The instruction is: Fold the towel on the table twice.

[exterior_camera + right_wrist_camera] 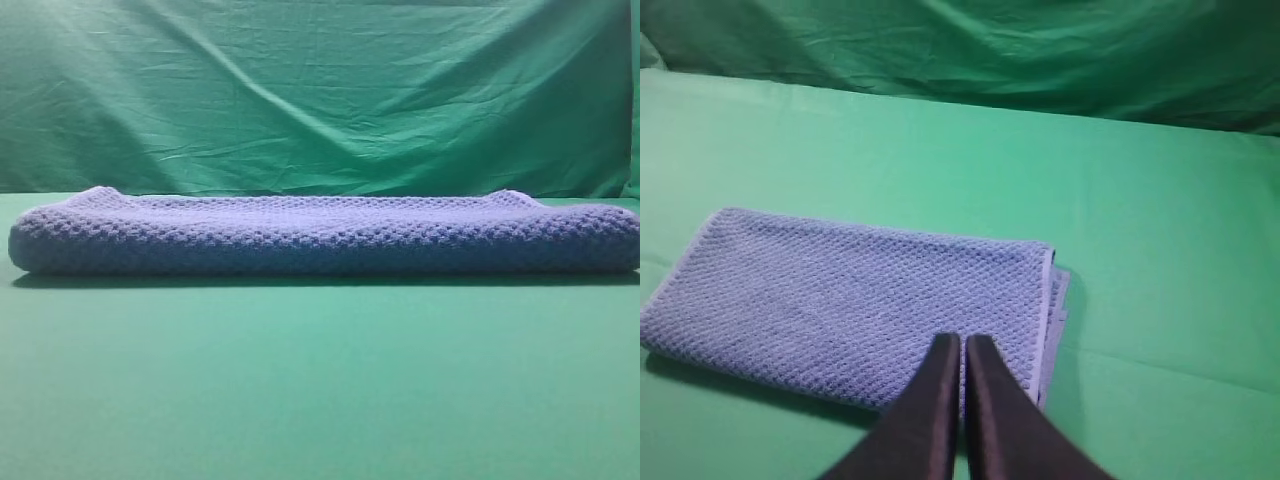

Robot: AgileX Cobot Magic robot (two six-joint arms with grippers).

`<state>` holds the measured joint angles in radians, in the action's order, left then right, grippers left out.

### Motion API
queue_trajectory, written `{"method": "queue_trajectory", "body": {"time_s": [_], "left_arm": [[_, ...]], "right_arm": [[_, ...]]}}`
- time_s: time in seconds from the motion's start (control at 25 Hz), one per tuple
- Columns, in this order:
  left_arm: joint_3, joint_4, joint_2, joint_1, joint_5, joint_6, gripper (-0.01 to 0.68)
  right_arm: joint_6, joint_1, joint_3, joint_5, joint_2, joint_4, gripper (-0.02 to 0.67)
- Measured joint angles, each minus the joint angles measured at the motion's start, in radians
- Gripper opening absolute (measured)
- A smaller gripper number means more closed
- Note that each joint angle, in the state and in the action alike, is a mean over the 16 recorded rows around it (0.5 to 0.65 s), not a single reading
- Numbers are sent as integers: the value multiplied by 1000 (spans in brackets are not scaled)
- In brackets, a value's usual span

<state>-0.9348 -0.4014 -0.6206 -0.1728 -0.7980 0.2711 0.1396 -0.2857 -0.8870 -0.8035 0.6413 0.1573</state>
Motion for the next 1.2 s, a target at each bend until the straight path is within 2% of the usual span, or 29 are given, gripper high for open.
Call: {"method": "queue_trajectory", "body": {"time_s": [0.28,0.6,0.92,1.2], "left_arm": [[165,16,280,0,0,-18,0],[303,103,532,0,-2,-124,0],[416,189,631,0,11,-224,0],[538,208,638,0,99,-236,0]], "right_arm": [[36,0,125,22,-180,14,0],[72,0,259,67,-360,39,0],[88,0,365,101,-543,53,0],[91,0,440,130,-636,54,0]]}}
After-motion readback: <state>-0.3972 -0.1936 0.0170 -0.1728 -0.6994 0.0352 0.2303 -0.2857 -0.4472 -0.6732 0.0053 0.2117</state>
